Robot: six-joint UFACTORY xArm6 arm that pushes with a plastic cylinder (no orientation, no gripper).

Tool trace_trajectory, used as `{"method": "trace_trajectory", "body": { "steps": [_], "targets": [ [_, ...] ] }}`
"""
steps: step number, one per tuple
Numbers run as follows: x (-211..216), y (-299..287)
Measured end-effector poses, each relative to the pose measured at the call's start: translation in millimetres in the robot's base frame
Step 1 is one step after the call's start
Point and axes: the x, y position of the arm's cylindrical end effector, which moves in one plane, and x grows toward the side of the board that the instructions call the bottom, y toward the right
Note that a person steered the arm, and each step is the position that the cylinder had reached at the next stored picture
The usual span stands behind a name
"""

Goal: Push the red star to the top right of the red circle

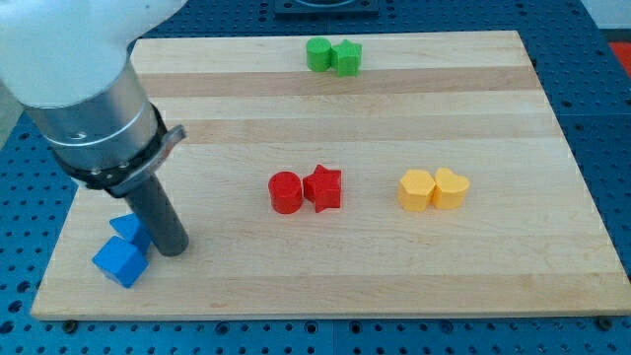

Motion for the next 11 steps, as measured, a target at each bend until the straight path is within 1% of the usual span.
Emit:
{"method": "trace_trajectory", "body": {
  "steps": [3, 5, 6, 7, 8, 10, 11],
  "targets": [
    [0, 15],
    [0, 152],
    [-20, 155],
    [-37, 144],
    [-64, 144],
    [-62, 147],
    [-57, 182]
  ]
}}
